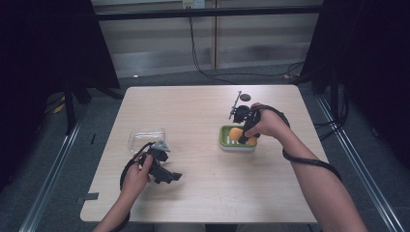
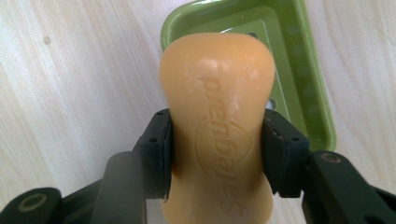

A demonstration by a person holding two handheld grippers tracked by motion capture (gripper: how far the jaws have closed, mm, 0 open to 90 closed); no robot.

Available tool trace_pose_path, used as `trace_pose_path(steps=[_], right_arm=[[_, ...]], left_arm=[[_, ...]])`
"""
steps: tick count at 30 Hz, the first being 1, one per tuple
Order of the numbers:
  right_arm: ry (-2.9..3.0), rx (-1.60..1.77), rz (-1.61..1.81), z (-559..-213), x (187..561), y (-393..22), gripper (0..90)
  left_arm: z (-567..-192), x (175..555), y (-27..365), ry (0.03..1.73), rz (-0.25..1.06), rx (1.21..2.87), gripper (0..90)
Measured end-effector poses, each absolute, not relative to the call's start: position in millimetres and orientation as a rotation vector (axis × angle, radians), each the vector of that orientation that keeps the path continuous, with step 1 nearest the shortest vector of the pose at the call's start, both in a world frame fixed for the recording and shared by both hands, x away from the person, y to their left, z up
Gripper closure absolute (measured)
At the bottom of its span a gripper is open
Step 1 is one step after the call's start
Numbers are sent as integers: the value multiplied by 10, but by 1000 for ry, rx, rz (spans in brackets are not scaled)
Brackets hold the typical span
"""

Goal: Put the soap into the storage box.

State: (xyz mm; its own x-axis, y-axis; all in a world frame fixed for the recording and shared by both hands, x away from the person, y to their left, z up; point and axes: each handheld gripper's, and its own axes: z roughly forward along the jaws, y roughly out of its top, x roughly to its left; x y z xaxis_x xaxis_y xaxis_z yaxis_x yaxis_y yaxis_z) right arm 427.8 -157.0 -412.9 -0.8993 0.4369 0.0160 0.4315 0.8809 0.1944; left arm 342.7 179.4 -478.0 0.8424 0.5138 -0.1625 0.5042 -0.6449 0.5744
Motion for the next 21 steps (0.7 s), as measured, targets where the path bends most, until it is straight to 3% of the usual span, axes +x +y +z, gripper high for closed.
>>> trace_pose_path(steps=[21], right_arm=[[3014,678,301,-4173,4348,-1545,503]], left_arm=[[-4786,3425,1787,736,18,2391,40]])
